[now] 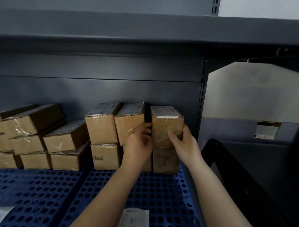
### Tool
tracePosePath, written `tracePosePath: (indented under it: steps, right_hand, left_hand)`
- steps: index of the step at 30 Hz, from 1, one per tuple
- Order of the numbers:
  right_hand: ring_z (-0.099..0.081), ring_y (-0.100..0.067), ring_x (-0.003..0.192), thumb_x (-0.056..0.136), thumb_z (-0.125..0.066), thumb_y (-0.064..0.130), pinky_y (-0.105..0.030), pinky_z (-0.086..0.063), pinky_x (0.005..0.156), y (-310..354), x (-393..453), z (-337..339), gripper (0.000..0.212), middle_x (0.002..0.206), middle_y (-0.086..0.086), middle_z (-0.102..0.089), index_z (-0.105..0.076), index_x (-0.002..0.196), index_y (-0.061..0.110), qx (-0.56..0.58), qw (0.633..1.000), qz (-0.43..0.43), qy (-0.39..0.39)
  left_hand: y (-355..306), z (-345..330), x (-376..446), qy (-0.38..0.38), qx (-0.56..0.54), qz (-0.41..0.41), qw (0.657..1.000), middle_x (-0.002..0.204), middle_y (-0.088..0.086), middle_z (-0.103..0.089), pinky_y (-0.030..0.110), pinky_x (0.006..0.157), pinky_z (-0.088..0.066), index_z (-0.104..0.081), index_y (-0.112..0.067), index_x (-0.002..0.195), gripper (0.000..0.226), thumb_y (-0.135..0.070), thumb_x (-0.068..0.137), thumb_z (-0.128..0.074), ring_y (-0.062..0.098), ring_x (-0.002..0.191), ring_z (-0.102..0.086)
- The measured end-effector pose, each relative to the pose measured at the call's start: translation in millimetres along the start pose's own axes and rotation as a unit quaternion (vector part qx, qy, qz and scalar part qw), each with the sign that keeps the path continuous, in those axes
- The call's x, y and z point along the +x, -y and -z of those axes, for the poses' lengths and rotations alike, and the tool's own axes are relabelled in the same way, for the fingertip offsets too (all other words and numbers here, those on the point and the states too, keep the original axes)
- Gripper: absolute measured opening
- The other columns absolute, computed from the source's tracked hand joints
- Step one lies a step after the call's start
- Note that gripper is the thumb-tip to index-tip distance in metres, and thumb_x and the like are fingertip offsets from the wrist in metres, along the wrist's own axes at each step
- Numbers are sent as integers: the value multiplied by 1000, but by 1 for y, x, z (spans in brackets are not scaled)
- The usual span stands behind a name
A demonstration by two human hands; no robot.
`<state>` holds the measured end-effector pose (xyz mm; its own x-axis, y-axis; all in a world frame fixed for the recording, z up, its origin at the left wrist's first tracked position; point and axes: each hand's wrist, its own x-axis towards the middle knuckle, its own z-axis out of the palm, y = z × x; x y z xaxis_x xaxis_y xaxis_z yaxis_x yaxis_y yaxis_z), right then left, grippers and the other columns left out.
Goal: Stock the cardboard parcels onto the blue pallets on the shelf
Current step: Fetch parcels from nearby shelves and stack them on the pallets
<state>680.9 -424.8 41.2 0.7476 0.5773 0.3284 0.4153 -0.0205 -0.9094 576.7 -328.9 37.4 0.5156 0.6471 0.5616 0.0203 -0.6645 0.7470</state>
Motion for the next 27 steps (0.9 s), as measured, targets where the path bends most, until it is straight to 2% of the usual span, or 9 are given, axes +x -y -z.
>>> tracePosePath:
  steps: [4, 9, 12, 15, 17, 19, 22, 27]
  right_hand:
    - [-54, -10, 100, 94, -54, 32, -22, -42, 81, 0, 5, -5, 50, 110, 6, -55, -38, 138, 16, -18, 1000, 0, 1]
    - [-53, -9, 98, 93, -55, 31, -22, -43, 80, 0, 11, -9, 55, 113, 4, -55, -33, 141, 16, -23, 1000, 1, 3]
    - [-53, -11, 106, 92, -58, 29, -22, -42, 85, 0, 10, -8, 66, 128, -2, -55, -24, 146, 14, -17, 1000, -6, -3]
    - [-47, -18, 126, 89, -62, 28, -23, -39, 90, -2, 3, -6, 73, 140, -5, -46, -22, 148, 12, -46, 998, -5, -43]
    - [-46, -20, 125, 87, -65, 28, -26, -41, 91, -1, -5, -5, 68, 136, -7, -47, -30, 142, 11, -108, 989, 20, -102]
    - [-48, -21, 117, 86, -65, 29, -28, -42, 87, 3, -15, -4, 58, 127, -7, -50, -39, 135, 10, -171, 973, 55, -146]
    - [-48, -24, 112, 88, -60, 32, -33, -43, 85, 11, -33, -5, 46, 120, -7, -52, -47, 127, 10, -313, 933, 90, -154]
    - [-47, -29, 109, 91, -50, 36, -38, -42, 83, 27, -59, -17, 42, 120, -8, -54, -48, 127, 14, -522, 843, 65, -115]
  left_hand:
    - [1, 1, -4, 11, -8, -3, 1000, 113, -4, -58, -2, 67, -41, -52, -13, 128, 45, 0, 86, -56, -1, 84, -54]
    - [4, 6, -3, 24, -7, -20, 999, 107, -9, -53, -3, 66, -40, -52, -13, 128, 46, -4, 84, -61, -6, 81, -53]
    - [6, 10, -3, 31, 2, -22, 999, 100, -15, -52, -2, 68, -41, -55, -14, 124, 43, -7, 83, -63, -5, 83, -52]
    - [10, 15, -3, 42, 9, -21, 999, 93, -21, -50, -2, 69, -41, -58, -17, 119, 38, -10, 82, -65, -7, 84, -52]
    - [11, 20, -4, 59, 21, -37, 997, 99, -13, -57, 1, 70, -41, -58, -18, 119, 36, -13, 84, -64, -5, 85, -52]
    - [10, 26, -6, 80, 48, -68, 993, 110, -5, -59, 9, 75, -42, -57, -19, 122, 36, -17, 86, -61, 1, 95, -53]
    - [9, 35, -9, 103, 134, -137, 976, 120, -5, -53, 25, 81, -48, -54, -21, 125, 37, -24, 88, -56, 10, 111, -49]
    - [9, 51, -11, 171, 231, -204, 936, 127, -5, -49, 32, 82, -47, -46, -24, 132, 41, -31, 91, -46, 17, 118, -41]
